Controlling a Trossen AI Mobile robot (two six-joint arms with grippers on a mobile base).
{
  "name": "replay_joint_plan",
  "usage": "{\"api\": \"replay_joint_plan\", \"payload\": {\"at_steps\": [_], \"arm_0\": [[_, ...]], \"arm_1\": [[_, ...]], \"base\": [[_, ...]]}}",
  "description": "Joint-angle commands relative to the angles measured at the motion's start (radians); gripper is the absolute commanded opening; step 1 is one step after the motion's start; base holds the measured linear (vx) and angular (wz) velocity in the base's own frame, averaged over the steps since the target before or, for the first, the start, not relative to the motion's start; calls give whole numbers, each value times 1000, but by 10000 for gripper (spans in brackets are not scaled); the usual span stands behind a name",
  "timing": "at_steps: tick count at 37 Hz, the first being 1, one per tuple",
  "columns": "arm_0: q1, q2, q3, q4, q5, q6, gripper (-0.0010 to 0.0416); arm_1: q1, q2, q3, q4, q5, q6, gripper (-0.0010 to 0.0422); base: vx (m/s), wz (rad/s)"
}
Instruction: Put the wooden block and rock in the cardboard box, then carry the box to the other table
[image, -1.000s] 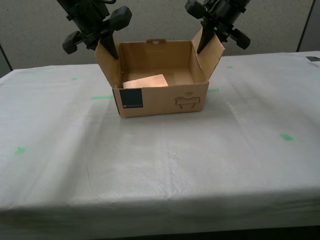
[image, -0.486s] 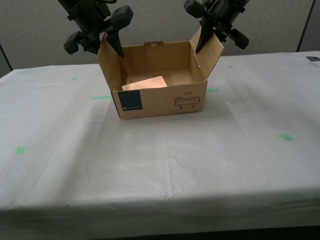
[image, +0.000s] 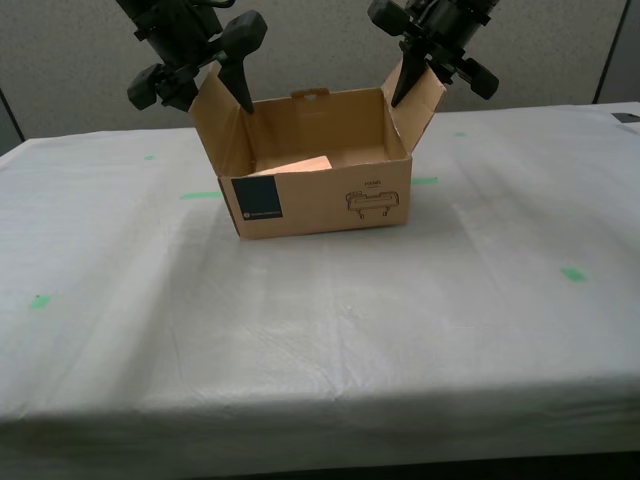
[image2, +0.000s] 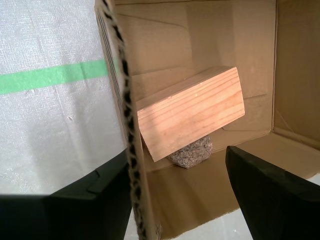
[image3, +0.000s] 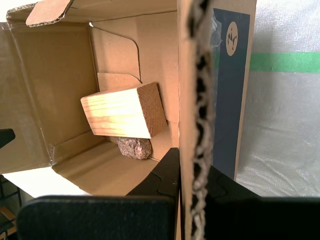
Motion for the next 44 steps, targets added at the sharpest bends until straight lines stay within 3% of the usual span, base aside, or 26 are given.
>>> {"api": "replay_joint_plan", "payload": {"at_steps": [1,21,37,40,44], "arm_0": [[1,-1,2,1,-8,5,3],[1,-1,2,-4,-8,11,3],[2,-5,2,-17,-9,10,3],[2,-5,2,-19,-29,2,3],[2,-5,2,-15,-14,9,3]], "arm_1": [[-1,0,0,0,6,-4,248],[-1,-1,0,42,6,-1,324],[-2,-1,0,42,6,-1,344],[-2,-1,0,43,6,-1,343],[-2,-1,0,43,6,-1,343]], "base": [[0,0],[0,0],[0,0],[0,0],[0,0]]}}
